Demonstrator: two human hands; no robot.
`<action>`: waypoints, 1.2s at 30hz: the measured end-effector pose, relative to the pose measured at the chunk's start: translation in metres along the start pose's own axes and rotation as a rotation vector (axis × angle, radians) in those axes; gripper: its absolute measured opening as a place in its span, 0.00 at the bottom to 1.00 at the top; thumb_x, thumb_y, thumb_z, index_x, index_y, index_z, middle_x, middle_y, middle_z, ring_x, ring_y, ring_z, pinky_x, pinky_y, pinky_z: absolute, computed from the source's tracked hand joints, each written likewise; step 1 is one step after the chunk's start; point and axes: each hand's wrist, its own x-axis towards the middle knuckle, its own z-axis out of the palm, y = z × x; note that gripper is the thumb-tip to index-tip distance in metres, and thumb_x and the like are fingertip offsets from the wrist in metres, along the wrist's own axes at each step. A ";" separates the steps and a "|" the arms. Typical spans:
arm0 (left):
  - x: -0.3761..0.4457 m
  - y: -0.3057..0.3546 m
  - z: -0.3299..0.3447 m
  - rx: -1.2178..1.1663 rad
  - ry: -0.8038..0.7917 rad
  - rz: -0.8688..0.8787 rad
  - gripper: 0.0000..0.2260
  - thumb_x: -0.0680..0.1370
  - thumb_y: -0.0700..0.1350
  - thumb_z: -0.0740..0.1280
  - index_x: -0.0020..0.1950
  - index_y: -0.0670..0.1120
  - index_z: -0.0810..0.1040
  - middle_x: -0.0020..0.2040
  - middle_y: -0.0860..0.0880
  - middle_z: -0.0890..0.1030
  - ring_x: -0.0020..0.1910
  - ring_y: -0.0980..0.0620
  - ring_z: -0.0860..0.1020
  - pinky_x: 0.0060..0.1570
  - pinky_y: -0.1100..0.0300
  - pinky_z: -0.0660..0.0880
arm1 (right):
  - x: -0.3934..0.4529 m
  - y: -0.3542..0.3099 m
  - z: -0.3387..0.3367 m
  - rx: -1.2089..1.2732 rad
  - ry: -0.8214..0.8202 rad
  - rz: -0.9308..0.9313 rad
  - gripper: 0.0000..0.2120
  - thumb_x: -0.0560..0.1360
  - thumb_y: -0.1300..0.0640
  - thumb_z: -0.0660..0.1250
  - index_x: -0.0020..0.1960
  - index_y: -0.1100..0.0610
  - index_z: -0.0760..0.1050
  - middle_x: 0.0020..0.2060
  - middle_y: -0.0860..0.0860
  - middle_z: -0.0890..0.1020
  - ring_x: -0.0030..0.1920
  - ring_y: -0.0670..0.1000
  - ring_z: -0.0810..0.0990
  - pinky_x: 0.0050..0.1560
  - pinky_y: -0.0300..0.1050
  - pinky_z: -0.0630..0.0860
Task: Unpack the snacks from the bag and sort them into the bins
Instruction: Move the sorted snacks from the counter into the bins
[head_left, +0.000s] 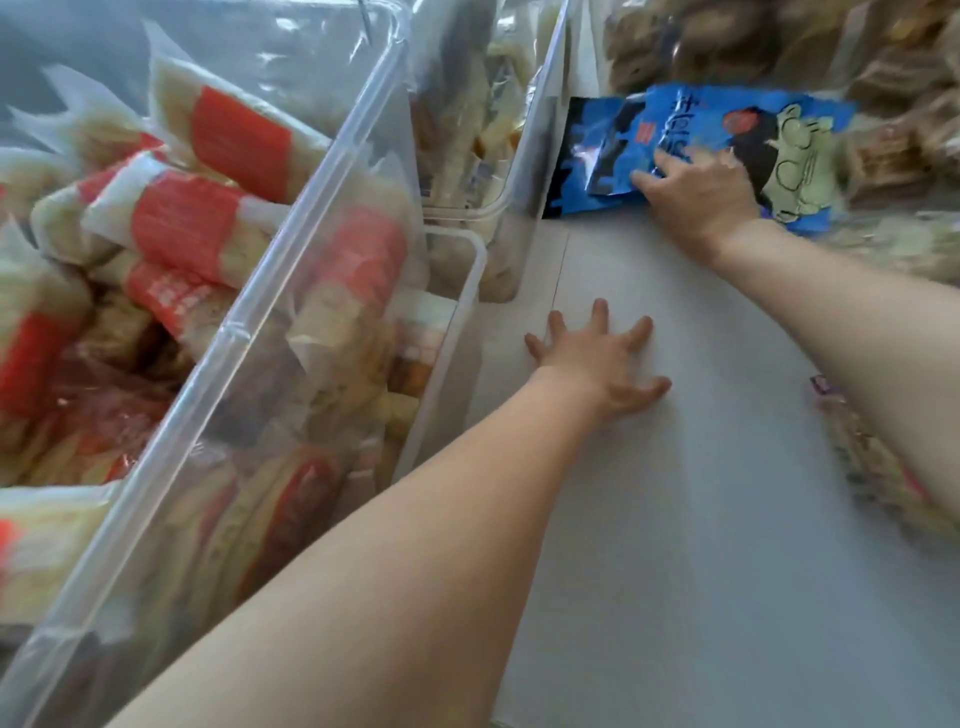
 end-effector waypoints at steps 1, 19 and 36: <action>0.000 0.000 0.002 0.005 -0.004 -0.003 0.30 0.77 0.64 0.56 0.76 0.60 0.49 0.78 0.48 0.44 0.73 0.32 0.48 0.68 0.33 0.51 | -0.003 0.000 -0.001 -0.040 0.021 -0.030 0.10 0.75 0.69 0.60 0.55 0.67 0.75 0.51 0.67 0.77 0.50 0.68 0.77 0.46 0.59 0.74; -0.048 0.014 -0.010 -0.405 -0.038 -0.077 0.33 0.77 0.67 0.50 0.77 0.50 0.57 0.76 0.48 0.59 0.75 0.45 0.58 0.73 0.47 0.53 | -0.080 0.033 -0.148 0.382 0.320 0.330 0.12 0.77 0.58 0.56 0.46 0.62 0.77 0.45 0.64 0.80 0.48 0.65 0.76 0.40 0.51 0.65; -0.399 -0.035 0.070 -1.672 0.416 -0.120 0.07 0.75 0.43 0.67 0.51 0.43 0.74 0.43 0.44 0.78 0.38 0.53 0.78 0.40 0.59 0.75 | -0.370 -0.198 -0.269 0.463 0.456 -0.547 0.12 0.74 0.60 0.62 0.51 0.62 0.82 0.53 0.57 0.83 0.43 0.57 0.82 0.44 0.48 0.78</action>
